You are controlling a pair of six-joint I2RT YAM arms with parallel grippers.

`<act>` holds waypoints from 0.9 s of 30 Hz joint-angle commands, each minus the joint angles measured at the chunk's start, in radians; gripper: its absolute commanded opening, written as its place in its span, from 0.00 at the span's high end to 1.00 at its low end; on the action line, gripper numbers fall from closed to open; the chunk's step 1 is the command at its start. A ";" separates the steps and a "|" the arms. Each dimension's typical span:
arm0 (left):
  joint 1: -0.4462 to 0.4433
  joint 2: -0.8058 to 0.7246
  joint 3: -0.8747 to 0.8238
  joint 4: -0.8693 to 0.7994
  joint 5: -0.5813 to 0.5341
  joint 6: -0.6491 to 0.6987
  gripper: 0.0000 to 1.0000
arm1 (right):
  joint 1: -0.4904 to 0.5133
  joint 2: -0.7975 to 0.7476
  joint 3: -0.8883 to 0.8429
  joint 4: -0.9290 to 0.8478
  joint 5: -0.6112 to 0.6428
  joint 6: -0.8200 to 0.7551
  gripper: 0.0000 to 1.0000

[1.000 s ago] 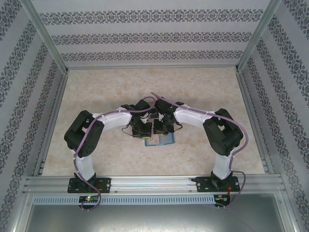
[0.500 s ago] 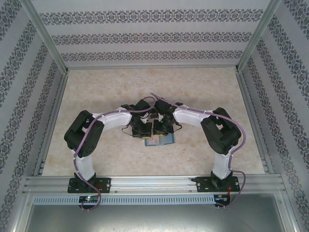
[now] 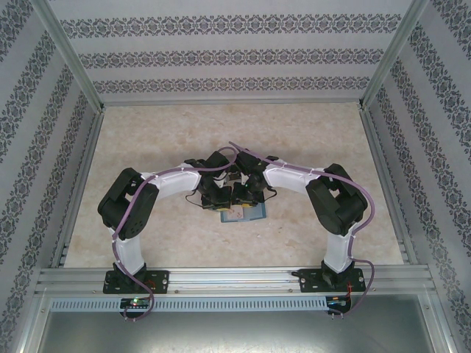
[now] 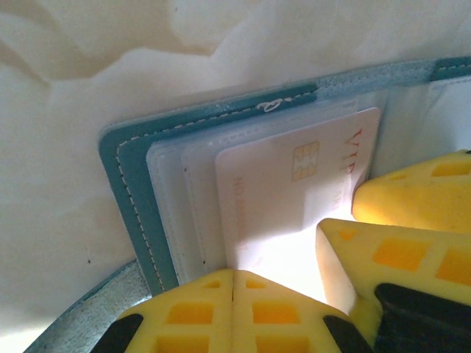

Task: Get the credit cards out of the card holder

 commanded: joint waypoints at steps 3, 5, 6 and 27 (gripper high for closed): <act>-0.014 0.002 -0.009 -0.049 -0.041 0.011 0.94 | -0.001 0.033 0.010 -0.086 0.079 -0.024 0.67; -0.015 0.002 -0.009 -0.051 -0.042 0.012 0.94 | -0.002 0.030 0.012 -0.091 0.084 -0.027 0.67; -0.014 0.001 -0.009 -0.050 -0.042 0.012 0.94 | -0.003 0.030 0.012 -0.091 0.083 -0.028 0.67; -0.015 0.062 -0.020 -0.067 -0.055 0.013 0.97 | -0.015 -0.028 -0.038 -0.028 0.009 0.006 0.64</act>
